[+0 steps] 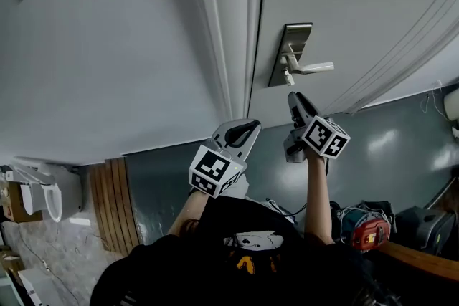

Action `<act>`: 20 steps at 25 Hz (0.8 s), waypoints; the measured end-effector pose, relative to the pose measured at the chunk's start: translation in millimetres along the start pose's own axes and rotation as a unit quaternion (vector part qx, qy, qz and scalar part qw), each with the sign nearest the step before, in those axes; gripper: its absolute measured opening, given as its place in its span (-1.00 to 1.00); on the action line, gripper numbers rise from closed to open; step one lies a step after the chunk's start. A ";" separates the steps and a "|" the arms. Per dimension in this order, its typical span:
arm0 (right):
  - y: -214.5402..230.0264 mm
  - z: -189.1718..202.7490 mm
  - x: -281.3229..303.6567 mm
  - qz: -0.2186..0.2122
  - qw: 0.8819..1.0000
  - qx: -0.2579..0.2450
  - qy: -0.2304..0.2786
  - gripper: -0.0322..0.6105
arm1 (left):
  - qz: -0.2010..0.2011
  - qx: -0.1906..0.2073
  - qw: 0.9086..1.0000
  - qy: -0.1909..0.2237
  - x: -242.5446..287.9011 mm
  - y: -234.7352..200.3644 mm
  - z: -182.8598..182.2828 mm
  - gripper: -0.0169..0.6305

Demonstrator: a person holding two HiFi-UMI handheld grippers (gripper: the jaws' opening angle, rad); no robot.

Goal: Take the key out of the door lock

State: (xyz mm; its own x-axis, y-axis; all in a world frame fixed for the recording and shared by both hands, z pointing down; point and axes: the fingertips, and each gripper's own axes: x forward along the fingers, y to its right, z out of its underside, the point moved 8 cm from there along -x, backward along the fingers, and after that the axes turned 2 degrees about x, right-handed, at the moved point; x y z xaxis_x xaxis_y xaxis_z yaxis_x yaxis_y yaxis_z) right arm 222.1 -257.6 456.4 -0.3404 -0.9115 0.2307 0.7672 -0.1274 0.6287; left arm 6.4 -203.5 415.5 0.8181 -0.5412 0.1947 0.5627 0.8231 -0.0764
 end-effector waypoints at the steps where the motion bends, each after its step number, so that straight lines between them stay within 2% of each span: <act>1: 2.6 -1.8 5.3 -0.001 1.000 0.008 0.000 -0.58 | -0.001 -0.001 1.000 -0.001 0.2 -1.8 0.4 -0.91; 5: 15.5 -4.6 26.6 0.000 0.999 0.049 -0.005 -0.47 | -0.001 -0.002 1.000 -0.005 1.3 -7.7 2.0 -0.91; 9: 28.7 -2.3 43.2 0.004 0.996 0.090 -0.006 -0.47 | -0.002 -0.003 1.000 -0.007 0.2 -11.6 4.5 -0.91; 12: 34.3 -2.8 54.7 -0.008 0.992 0.123 -0.004 -0.47 | -0.003 -0.004 1.000 -0.011 -1.1 -15.3 6.7 -0.91; 15: 36.6 -3.2 64.2 -0.024 0.989 0.149 0.003 -0.48 | -0.006 -0.004 1.000 -0.015 -3.1 -20.0 9.6 -0.91; 18: 38.8 -3.1 69.7 -0.032 0.986 0.162 0.011 -0.65 | -0.010 -0.005 1.000 -0.018 -3.9 -23.7 11.5 -0.91; 20: 39.5 -3.0 72.1 -0.035 0.985 0.168 0.015 -0.67 | -0.013 -0.005 1.000 -0.020 -3.9 -26.3 12.0 -0.91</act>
State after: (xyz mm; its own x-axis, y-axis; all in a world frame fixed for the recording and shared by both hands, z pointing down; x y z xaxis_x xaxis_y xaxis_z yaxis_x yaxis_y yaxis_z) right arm 229.5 -329.5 495.7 -0.3658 -0.9171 0.1588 0.5172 -0.0585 0.8538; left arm -13.1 -221.0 428.4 0.7977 -0.5550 0.2357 0.5852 0.8068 -0.0808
